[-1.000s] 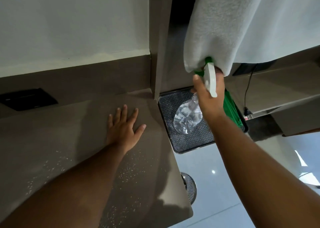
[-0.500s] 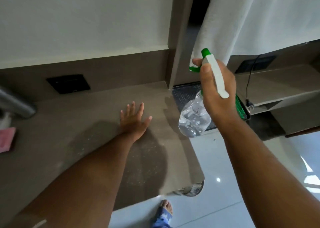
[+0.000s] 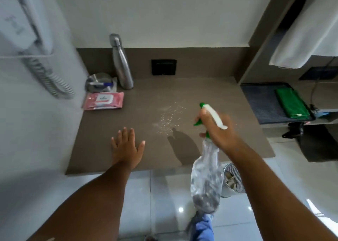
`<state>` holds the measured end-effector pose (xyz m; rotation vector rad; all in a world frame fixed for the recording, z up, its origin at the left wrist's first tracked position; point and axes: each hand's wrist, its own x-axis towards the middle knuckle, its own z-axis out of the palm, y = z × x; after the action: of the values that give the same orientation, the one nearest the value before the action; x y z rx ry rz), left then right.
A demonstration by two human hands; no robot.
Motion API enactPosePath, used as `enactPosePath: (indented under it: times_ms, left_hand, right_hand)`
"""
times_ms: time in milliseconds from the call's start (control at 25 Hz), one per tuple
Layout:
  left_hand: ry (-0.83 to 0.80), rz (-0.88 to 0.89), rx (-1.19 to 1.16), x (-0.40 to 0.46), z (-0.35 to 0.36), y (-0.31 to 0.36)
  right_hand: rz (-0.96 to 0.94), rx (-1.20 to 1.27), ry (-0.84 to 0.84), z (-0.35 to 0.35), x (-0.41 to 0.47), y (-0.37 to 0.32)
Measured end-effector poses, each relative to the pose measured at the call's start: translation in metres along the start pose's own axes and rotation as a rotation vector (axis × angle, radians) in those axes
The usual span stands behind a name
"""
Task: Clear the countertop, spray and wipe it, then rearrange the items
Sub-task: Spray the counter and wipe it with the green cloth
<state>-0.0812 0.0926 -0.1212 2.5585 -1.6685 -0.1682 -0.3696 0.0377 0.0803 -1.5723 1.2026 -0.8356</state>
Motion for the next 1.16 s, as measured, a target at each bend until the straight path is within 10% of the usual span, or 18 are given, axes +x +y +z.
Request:
enactPosePath:
  times_ms: [400,640,1160]
  left_hand:
    - [0.064,0.028,-0.095,-0.001,0.011,-0.006]
    - [0.069,0.032,-0.079,-0.002,0.009,-0.006]
    - [-0.007,-0.028,-0.054,-0.001,-0.001,0.003]
  right_hand:
    - [0.062,-0.438,-0.146,0.09,-0.028,0.058]
    - [0.186,-0.504,0.143,0.059,-0.027,0.053]
    - [0.083,-0.483,0.153,0.005,0.011,-0.005]
